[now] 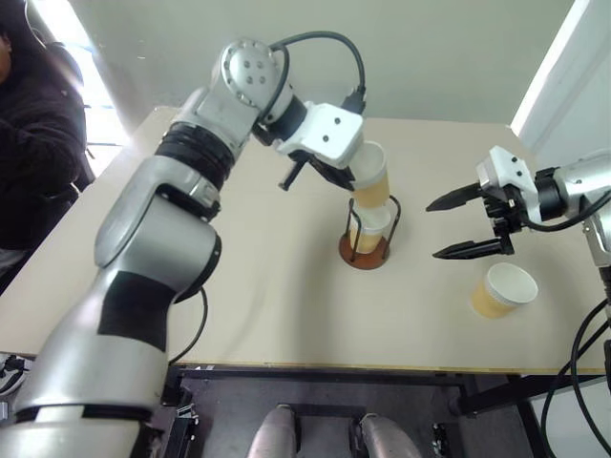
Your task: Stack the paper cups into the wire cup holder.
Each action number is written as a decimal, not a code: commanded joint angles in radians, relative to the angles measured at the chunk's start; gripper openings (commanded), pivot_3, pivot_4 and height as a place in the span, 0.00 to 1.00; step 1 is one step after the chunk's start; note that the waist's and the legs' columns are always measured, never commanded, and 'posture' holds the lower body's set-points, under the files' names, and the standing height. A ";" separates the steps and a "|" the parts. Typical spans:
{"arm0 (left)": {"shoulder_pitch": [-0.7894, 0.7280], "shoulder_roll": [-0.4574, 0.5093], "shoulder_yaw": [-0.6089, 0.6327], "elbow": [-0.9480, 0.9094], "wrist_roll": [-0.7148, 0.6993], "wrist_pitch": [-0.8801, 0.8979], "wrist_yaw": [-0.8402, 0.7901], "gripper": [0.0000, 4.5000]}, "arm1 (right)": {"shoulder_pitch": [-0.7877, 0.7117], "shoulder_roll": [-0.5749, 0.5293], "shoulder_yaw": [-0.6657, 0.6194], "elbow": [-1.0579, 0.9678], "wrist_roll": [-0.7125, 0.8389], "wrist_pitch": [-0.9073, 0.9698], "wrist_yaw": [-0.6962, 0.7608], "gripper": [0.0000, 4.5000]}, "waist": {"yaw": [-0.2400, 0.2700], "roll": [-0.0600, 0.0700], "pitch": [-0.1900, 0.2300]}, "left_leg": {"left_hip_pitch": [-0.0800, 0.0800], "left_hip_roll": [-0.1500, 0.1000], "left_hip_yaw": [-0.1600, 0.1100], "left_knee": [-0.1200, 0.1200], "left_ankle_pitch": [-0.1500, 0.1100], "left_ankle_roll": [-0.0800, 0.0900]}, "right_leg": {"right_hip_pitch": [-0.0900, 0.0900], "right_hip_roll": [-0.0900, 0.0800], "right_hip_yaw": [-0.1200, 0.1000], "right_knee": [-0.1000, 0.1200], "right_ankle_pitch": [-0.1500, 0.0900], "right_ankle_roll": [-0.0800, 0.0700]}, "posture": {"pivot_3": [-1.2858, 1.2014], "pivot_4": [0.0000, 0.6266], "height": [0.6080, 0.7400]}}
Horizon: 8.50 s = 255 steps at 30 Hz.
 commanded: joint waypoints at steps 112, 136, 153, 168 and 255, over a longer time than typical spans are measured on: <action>0.198 0.340 -0.037 -0.528 -0.644 0.705 -0.031 0.99 | 0.419 -0.339 -0.020 -0.031 -0.197 -0.289 -0.025 1.00 | 0.002 0.006 0.001 | 0.016 0.000 0.026 0.003 -0.014 0.013 | 0.012 -0.003 0.023 -0.004 -0.011 0.006 | 0.52 0.24 1.00; 0.267 0.436 -0.061 -0.538 -0.615 0.626 -0.031 1.00 | 0.368 -0.299 0.030 0.000 -0.296 -0.350 -0.025 0.01 | -0.001 0.006 0.001 | 0.018 0.000 0.025 0.003 -0.015 0.013 | 0.014 -0.003 0.023 -0.004 -0.012 0.005 | 0.52 0.24 1.00; 0.321 0.436 -0.024 -0.304 -0.530 0.523 -0.031 1.00 | 0.064 -0.216 0.082 -0.054 -0.352 -0.295 0.020 0.01 | -0.005 0.006 0.001 | 0.017 0.001 0.024 0.002 -0.017 0.012 | 0.011 -0.003 0.023 -0.003 -0.014 0.002 | 0.52 0.24 1.00; 0.345 0.385 -0.032 -0.166 -0.478 0.424 -0.031 1.00 | -0.251 -0.071 0.151 0.009 -0.425 -0.295 0.009 0.01 | -0.006 0.006 0.001 | 0.014 0.001 0.024 -0.002 -0.018 0.012 | 0.005 -0.003 0.021 -0.001 -0.015 -0.001 | 0.52 0.24 1.00; 0.579 0.382 0.416 -0.588 -0.463 0.863 0.030 1.00 | 0.078 0.154 -0.194 -0.211 0.004 0.330 -0.407 0.32 | -0.024 0.005 0.001 | 0.019 0.002 0.026 -0.013 -0.002 0.005 | 0.000 -0.002 0.021 0.007 -0.013 -0.003 | 0.52 0.24 1.00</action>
